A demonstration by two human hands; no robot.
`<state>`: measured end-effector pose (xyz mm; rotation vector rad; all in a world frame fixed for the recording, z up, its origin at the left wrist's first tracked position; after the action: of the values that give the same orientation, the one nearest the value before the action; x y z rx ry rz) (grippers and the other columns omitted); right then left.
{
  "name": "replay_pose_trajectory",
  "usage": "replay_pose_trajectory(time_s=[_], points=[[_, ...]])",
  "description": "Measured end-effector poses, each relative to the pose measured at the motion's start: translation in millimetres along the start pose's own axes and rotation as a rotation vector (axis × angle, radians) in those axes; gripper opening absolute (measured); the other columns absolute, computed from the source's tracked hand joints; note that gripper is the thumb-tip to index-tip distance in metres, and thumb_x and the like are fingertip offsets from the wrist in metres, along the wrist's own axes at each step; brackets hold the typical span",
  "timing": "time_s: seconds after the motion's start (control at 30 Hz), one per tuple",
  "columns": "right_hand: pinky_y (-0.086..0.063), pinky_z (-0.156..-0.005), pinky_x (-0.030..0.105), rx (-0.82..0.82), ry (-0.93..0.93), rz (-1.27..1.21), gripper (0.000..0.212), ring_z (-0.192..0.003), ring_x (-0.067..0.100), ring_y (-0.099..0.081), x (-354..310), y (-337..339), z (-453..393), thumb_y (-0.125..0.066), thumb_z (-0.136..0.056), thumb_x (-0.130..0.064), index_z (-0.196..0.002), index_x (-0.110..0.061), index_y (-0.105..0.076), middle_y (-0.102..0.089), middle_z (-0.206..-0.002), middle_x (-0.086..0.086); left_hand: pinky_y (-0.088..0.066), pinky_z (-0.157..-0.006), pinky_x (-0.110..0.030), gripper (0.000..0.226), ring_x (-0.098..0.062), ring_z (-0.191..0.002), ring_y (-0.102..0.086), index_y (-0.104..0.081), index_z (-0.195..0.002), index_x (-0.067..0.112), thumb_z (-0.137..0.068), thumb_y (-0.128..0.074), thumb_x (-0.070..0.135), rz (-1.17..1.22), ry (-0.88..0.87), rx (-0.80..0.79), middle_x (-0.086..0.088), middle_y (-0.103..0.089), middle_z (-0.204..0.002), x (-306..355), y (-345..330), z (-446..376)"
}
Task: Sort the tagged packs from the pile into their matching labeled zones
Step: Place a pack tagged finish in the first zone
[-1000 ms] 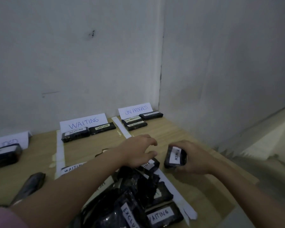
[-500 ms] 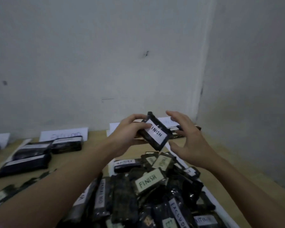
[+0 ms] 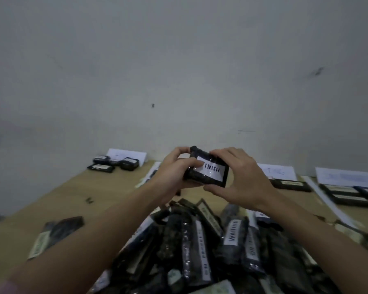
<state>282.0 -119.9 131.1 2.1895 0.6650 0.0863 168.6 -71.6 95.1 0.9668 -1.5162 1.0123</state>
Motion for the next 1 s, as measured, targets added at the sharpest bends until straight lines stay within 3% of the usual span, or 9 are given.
replay_pose_trajectory(time_s=[0.07, 0.2, 0.3, 0.47, 0.63, 0.87, 1.0], points=[[-0.046, -0.078, 0.04, 0.007, 0.05, 0.028, 0.069, -0.096, 0.023, -0.053, -17.9, -19.4, -19.7, -0.06, -0.063, -0.056, -0.118, -0.015, -0.056, -0.061, -0.107, 0.0, -0.058, -0.073, -0.04, 0.026, -0.023, -0.08, -0.067, -0.054, -0.111, 0.012, -0.086, -0.059, 0.006, -0.09, -0.011, 0.044, -0.01, -0.065, -0.094, 4.1, 37.3, 1.9], [-0.038, -0.085, 0.037, -0.099, 0.069, 0.037, 0.068, -0.106, 0.023, -0.048, -46.0, -69.6, -63.8, -0.065, -0.067, -0.051, -0.125, -0.018, -0.051, -0.057, -0.116, -0.001, -0.052, -0.076, -0.028, 0.026, -0.015, -0.096, -0.064, -0.054, -0.115, 0.016, -0.09, -0.056, 0.024, -0.332, -0.027, 0.159, -0.004, -0.064, -0.108, 12.0, 123.3, 1.8], [-0.036, -0.09, 0.036, -0.22, 0.045, 0.061, 0.067, -0.11, 0.02, -0.045, -58.0, -115.6, -102.4, -0.069, -0.073, -0.049, -0.129, -0.022, -0.045, -0.052, -0.121, -0.002, -0.046, -0.083, -0.03, 0.017, -0.014, -0.099, -0.061, -0.055, -0.108, 0.021, -0.091, -0.056, 0.024, -0.504, -0.044, 0.262, 0.001, -0.063, -0.103, 13.4, 191.7, 0.3], [-0.04, -0.091, 0.038, -0.359, -0.024, 0.051, 0.062, -0.108, 0.021, -0.046, -66.8, -204.9, -163.9, -0.07, -0.073, -0.047, -0.124, -0.02, -0.047, -0.053, -0.118, 0.001, -0.042, -0.069, -0.019, 0.019, -0.013, -0.09, -0.057, -0.057, -0.107, 0.018, -0.088, -0.059, 0.015, -0.74, -0.027, 0.327, 0.002, -0.06, -0.098, 1.6, 280.1, -14.4], [-0.043, -0.092, 0.038, -0.458, -0.082, 0.04, 0.065, -0.11, 0.024, -0.047, -69.4, -303.3, -201.8, -0.072, -0.073, -0.046, -0.125, -0.014, -0.048, -0.05, -0.121, 0.006, -0.042, -0.089, -0.023, 0.031, -0.016, -0.107, -0.056, -0.055, -0.115, 0.018, -0.085, -0.062, 0.017, -0.98, 0.013, 0.264, -0.001, -0.059, -0.112, -24.5, 333.3, -45.6], [-0.043, -0.091, 0.034, -0.569, -0.165, 0.051, 0.062, -0.111, 0.024, -0.044, -43.2, -401.1, -219.6, -0.07, -0.076, -0.043, -0.125, -0.011, -0.048, -0.04, -0.124, 0.008, -0.031, -0.09, -0.014, 0.042, -0.012, -0.119, -0.046, -0.048, -0.128, 0.014, -0.088, -0.058, 0.021, -1.201, -0.054, 0.117, 0.0, -0.052, -0.128, -56.7, 352.6, -91.0], [-0.041, -0.095, 0.035, -0.589, -0.161, 0.045, 0.062, -0.119, 0.023, -0.038, -39.1, -426.8, -220.3, -0.067, -0.079, -0.044, -0.127, -0.011, -0.047, -0.04, -0.128, 0.008, -0.033, -0.097, -0.019, 0.044, -0.012, -0.12, -0.045, -0.045, -0.13, 0.015, -0.089, -0.057, 0.022, -1.23, -0.056, 0.08, 0.0, -0.049, -0.132, -74.0, 356.2, -105.0]])
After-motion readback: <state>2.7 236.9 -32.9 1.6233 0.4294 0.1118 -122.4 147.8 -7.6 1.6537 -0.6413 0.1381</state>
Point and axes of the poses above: each hand's wrist, its own z-axis away from the middle knuckle, its own y-axis out of the back of the hand, x = y × z, the point moved 9 cm from there along -z, towards the middle knuckle
